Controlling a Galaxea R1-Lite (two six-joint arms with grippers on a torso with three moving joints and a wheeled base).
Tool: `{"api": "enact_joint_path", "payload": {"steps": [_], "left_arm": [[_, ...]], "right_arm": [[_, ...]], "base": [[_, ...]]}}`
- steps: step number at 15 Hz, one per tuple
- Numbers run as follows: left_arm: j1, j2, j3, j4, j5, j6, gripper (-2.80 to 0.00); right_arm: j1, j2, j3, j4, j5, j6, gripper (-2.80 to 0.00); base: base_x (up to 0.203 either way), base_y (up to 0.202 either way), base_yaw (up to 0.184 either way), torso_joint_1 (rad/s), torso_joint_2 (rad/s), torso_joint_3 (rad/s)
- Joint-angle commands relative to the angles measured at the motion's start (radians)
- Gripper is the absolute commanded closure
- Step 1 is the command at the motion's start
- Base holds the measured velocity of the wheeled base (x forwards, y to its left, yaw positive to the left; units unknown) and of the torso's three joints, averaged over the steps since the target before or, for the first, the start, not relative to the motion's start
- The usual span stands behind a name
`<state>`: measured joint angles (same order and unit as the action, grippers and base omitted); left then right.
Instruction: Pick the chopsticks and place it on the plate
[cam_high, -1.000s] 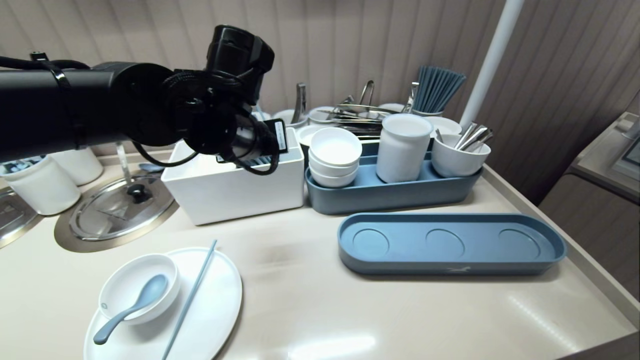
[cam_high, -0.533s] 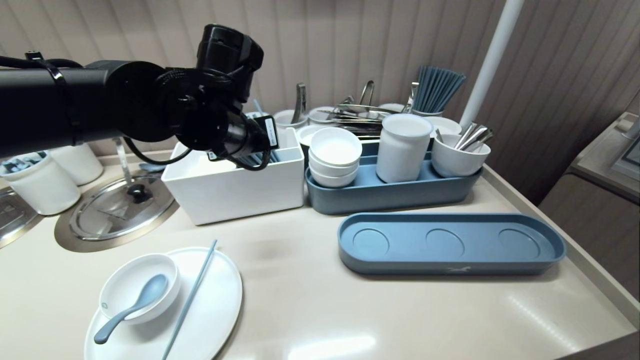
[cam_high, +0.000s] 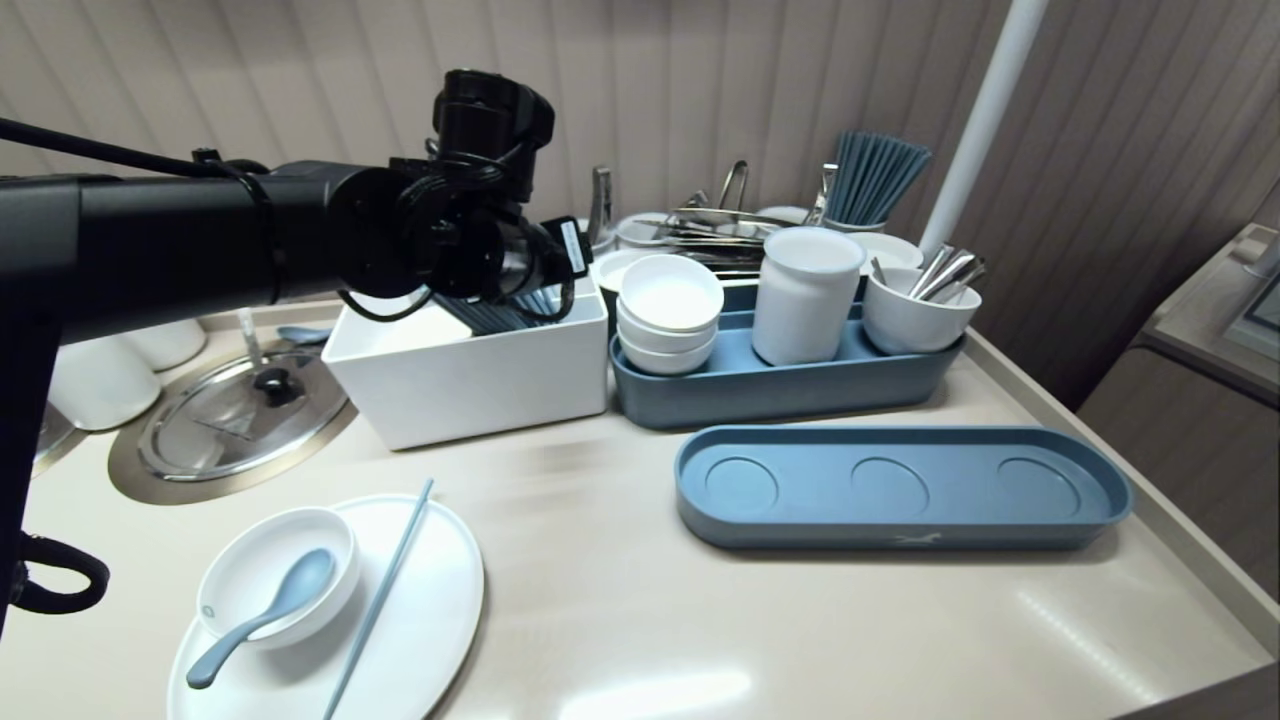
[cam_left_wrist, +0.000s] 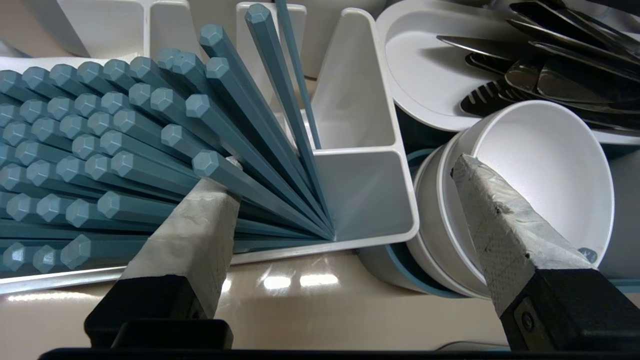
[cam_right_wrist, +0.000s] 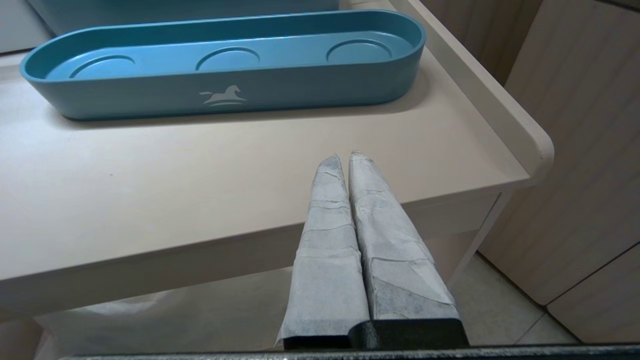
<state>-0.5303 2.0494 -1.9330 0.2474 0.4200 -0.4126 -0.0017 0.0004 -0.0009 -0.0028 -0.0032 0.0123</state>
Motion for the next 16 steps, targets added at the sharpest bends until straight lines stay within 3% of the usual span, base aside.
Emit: {"api": "enact_joint_path", "payload": {"steps": [1,8,13,16], "left_arm": [[-0.005,0.002,-0.001,-0.014,0.002,-0.003,-2.80],[-0.091,-0.024,-0.004,-0.088,0.009,0.028,-2.80],[-0.095,0.007,-0.004,-0.097,0.009,0.041,-2.80],[-0.094,0.043,-0.003,-0.184,0.017,0.041,-2.80]], "right_arm": [[0.000,0.001,-0.001,0.000,0.000,0.000,0.00],[0.000,0.001,0.000,0.000,0.000,0.000,0.00],[0.000,0.001,0.001,0.000,0.000,0.000,0.00],[0.000,0.000,0.000,0.000,0.000,0.000,0.00]], "base": [[0.000,0.000,0.000,0.000,0.00,0.000],[0.000,0.000,0.000,0.000,0.00,0.000],[0.000,0.000,0.000,0.000,0.00,0.000],[0.000,0.000,0.000,0.000,0.00,0.000]]}}
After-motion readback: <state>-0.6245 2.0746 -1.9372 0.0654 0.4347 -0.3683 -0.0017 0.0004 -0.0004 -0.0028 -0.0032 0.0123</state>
